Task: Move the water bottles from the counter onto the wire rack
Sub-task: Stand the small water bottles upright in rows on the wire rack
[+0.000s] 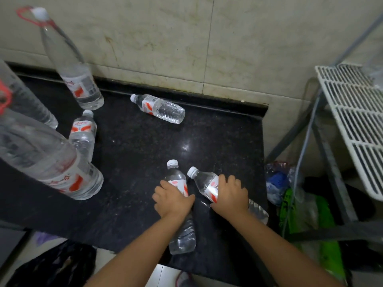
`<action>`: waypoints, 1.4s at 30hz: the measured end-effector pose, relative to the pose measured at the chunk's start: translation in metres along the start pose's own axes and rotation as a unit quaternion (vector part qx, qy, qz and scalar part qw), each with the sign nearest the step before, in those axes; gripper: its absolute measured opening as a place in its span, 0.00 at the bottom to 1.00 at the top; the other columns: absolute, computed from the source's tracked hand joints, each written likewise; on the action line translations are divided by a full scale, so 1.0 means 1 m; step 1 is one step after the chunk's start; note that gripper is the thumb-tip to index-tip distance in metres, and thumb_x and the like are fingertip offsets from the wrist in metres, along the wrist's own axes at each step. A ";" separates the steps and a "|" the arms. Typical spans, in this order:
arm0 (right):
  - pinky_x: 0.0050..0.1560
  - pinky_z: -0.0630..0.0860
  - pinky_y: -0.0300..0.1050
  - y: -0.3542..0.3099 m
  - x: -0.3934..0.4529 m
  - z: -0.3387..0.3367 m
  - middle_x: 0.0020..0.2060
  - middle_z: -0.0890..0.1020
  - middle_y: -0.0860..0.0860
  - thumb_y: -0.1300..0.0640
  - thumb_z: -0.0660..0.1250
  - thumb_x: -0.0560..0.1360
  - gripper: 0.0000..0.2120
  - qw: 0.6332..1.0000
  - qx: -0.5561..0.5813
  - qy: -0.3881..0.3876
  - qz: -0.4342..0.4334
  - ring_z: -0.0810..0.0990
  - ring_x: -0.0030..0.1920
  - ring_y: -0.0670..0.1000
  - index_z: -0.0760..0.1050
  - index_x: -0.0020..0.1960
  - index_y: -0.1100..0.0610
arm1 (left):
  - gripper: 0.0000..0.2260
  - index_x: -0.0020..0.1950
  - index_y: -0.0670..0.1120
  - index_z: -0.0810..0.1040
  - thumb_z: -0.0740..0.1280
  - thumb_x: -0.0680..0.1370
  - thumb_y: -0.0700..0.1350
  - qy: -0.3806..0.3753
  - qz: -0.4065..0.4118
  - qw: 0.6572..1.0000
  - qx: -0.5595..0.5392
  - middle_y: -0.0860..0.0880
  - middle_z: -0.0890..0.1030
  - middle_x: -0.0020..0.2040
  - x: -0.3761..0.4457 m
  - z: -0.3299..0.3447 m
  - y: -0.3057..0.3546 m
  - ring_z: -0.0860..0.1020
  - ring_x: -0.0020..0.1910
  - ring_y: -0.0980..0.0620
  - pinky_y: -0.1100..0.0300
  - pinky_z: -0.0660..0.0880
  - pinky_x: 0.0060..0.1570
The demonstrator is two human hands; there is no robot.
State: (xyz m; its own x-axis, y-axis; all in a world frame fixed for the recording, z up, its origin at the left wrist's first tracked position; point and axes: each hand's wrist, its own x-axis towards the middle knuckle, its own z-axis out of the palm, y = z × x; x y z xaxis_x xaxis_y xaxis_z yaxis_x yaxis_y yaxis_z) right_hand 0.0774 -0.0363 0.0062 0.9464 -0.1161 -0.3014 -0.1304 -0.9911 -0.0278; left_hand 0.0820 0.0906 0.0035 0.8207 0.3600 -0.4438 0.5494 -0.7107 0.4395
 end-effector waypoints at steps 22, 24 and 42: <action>0.58 0.67 0.48 0.037 0.006 -0.227 0.62 0.68 0.56 0.48 0.72 0.67 0.34 0.922 0.219 0.318 0.009 0.68 0.62 0.57 0.61 0.65 0.59 | 0.36 0.70 0.38 0.57 0.72 0.68 0.43 0.184 0.308 0.910 -0.207 0.37 0.68 0.63 -0.032 -0.133 0.153 0.67 0.63 0.39 0.49 0.67 0.60; 0.58 0.67 0.47 0.061 -0.008 -0.254 0.61 0.69 0.56 0.47 0.72 0.67 0.33 0.899 0.224 0.377 0.015 0.68 0.61 0.57 0.61 0.65 0.59 | 0.34 0.69 0.37 0.58 0.72 0.69 0.43 0.207 0.346 0.887 -0.227 0.36 0.69 0.61 -0.050 -0.140 0.181 0.68 0.61 0.38 0.47 0.68 0.60; 0.57 0.68 0.50 0.424 -0.125 -0.255 0.58 0.71 0.62 0.52 0.76 0.64 0.34 0.771 0.311 0.544 0.115 0.69 0.60 0.60 0.65 0.61 0.66 | 0.39 0.72 0.39 0.54 0.72 0.69 0.49 0.193 0.479 0.800 -0.306 0.39 0.65 0.66 -0.311 0.046 0.376 0.65 0.66 0.41 0.50 0.65 0.63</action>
State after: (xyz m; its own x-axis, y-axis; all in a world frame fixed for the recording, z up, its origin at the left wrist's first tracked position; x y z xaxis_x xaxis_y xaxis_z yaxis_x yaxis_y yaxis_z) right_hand -0.0214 -0.4584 0.2748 0.5202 -0.6065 0.6013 -0.1279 -0.7515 -0.6473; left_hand 0.0259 -0.3160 0.2705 0.8336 0.0712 0.5478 -0.4831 -0.3868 0.7855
